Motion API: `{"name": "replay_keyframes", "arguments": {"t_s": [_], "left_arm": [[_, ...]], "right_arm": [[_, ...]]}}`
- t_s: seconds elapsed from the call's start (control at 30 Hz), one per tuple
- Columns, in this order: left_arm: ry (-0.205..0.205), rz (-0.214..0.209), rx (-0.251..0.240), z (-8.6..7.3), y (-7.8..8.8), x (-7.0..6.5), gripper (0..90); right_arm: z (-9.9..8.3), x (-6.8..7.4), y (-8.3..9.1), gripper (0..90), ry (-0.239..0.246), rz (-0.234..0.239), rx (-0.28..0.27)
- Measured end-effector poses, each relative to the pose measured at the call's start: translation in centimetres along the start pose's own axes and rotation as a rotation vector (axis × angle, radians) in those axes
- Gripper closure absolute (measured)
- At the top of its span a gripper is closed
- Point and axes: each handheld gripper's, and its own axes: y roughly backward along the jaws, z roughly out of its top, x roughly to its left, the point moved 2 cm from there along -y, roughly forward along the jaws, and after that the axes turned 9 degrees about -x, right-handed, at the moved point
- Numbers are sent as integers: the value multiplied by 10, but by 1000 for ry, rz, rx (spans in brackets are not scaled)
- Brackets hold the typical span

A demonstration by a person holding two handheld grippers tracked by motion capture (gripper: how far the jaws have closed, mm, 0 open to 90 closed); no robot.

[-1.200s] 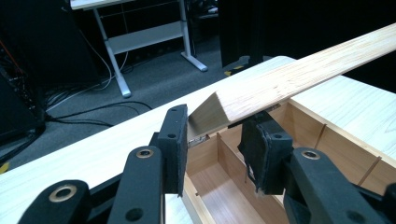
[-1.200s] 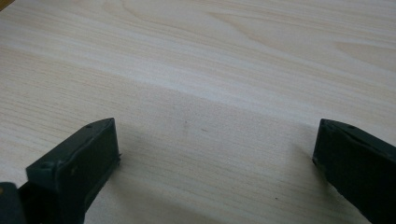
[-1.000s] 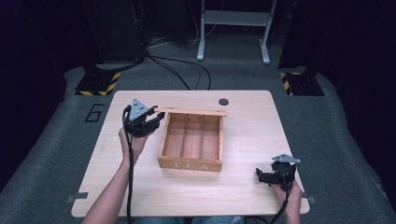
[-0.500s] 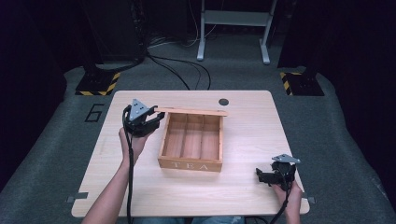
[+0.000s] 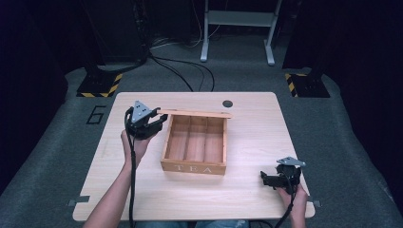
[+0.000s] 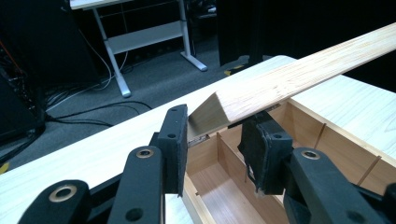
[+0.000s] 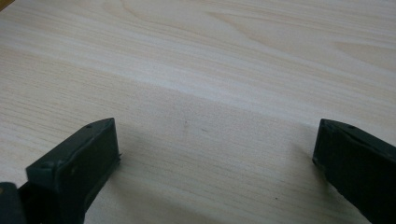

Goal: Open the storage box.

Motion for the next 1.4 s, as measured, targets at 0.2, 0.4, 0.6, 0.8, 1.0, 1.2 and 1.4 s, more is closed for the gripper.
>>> {"name": "replay_keyframes", "arguments": {"t_s": [0.2,0.4,0.6,0.8,1.0,1.2,1.4], "left_arm": [[-1,-1,1,0,0,0,613],[-1,-1,-1,0,0,0,613],[-1,-2,-1,0,0,0,612],[-4,-2,-3,-1,0,0,613],[-2,-2,-4,-1,1,0,612],[-4,-6,1,-3,2,-1,612],[-1,-8,1,-6,4,-3,611]], "right_arm": [[0,0,0,0,1,0,0],[0,0,0,0,0,0,0],[0,0,0,0,1,0,0],[0,0,0,0,1,0,0],[0,0,0,0,1,0,0],[0,0,0,0,1,0,0],[0,0,0,0,2,0,0]]}}
